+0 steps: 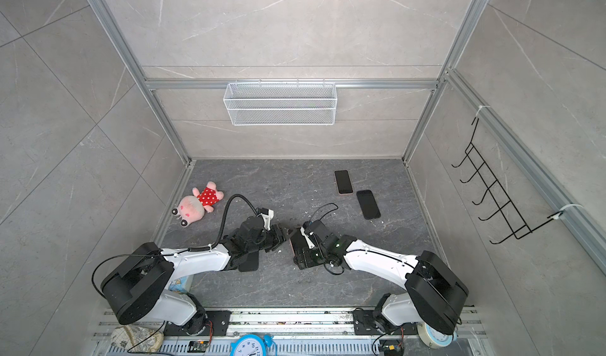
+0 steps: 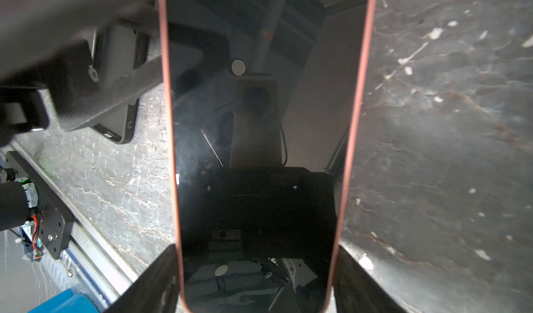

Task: Take the phone out of the phone case
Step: Pick up the phone from the middle-right of the table, then pass the phone.

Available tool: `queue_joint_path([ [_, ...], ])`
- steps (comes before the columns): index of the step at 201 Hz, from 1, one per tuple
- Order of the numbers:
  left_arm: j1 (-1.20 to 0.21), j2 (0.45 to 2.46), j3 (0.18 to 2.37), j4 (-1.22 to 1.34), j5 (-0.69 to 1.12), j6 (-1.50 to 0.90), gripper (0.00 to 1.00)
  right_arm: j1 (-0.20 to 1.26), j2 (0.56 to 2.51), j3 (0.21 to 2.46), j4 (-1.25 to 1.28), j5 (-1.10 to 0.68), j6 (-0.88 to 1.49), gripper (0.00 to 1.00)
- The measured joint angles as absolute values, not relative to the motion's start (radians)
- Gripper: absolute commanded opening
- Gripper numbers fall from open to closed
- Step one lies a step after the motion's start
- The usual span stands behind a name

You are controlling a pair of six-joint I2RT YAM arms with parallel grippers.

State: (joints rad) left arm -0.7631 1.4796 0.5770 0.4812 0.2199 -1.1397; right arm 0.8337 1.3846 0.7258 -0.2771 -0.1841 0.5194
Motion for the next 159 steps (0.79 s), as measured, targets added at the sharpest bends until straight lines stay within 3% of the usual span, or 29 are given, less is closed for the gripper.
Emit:
queue_joint_path([
  [27,-0.763,1.491,0.576,0.511,0.222,-1.156,0.41,0.838,1.385,0.726,-0.270,-0.188,0.519,0.26],
  [53,-0.763,1.513,0.572,0.527,0.228,-1.168,0.35,0.838,1.384,0.726,-0.259,-0.195,0.519,0.25],
  [94,-0.763,1.523,0.559,0.533,0.243,-1.178,0.11,0.838,1.378,0.726,-0.256,-0.202,0.520,0.25],
  [125,-0.759,1.519,0.551,0.551,0.251,-1.175,0.00,0.836,1.372,0.726,-0.254,-0.210,0.527,0.25],
  [133,-0.759,1.514,0.550,0.550,0.250,-1.174,0.00,0.836,1.371,0.726,-0.252,-0.213,0.527,0.31],
  [142,-0.759,1.502,0.546,0.545,0.245,-1.174,0.00,0.836,1.370,0.726,-0.248,-0.216,0.527,0.47],
  [159,-0.758,1.464,0.543,0.520,0.236,-1.169,0.00,0.837,1.356,0.725,-0.240,-0.224,0.527,0.66],
])
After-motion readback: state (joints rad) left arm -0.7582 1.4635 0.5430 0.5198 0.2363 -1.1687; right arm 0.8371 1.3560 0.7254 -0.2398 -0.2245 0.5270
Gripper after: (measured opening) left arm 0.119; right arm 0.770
